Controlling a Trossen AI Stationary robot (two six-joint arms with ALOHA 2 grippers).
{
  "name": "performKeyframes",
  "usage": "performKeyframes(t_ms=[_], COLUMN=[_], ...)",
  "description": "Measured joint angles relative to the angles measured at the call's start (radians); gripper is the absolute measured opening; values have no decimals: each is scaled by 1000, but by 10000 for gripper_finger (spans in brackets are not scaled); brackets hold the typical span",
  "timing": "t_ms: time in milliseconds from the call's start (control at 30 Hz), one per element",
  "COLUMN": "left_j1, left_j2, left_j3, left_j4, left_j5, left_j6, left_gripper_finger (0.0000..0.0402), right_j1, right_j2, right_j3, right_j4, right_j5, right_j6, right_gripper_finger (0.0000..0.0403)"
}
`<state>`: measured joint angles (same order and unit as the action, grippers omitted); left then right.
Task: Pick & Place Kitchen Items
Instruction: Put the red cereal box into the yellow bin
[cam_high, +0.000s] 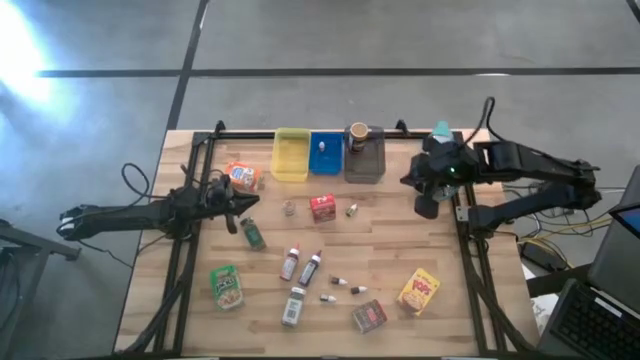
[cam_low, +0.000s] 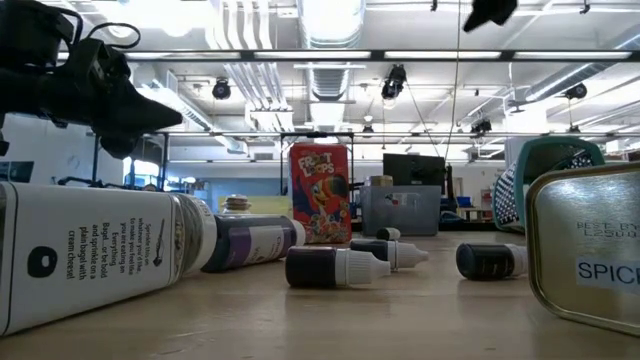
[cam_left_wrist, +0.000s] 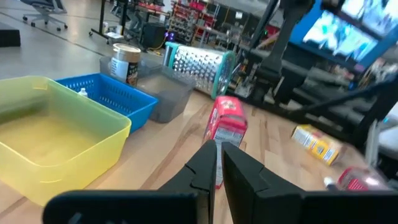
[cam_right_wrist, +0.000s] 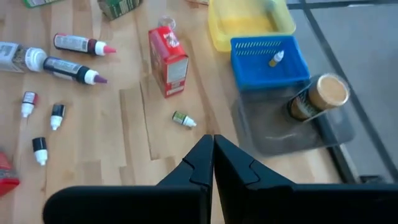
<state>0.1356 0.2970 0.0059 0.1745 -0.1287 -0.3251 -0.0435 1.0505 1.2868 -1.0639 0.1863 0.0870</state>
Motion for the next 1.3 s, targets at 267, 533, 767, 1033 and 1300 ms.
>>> performKeyframes(t_ms=[267, 533, 767, 1033, 1300], left_j1=[0, 0, 0, 0, 0], left_j2=[0, 0, 0, 37, 202], left_j3=[0, 0, 2, 84, 261], left_j4=[94, 181, 200, 192, 132], left_j5=[0, -8, -23, -1, 27], left_j6=[-52, -50, -44, 50, 188], left_gripper_finger=[30, 30, 30, 36, 123], right_j1=[0, 0, 0, -1, -1], right_j2=[-155, -267, -325, -427, -598], right_j3=[-265, -499, -654, -738, -737], right_j4=[115, 333, 484, 536, 527], right_j5=[0, -2, -22, -82, -144], right_j6=[86, 86, 72, -4, -46], right_gripper_finger=[8, 8, 8, 8, 8])
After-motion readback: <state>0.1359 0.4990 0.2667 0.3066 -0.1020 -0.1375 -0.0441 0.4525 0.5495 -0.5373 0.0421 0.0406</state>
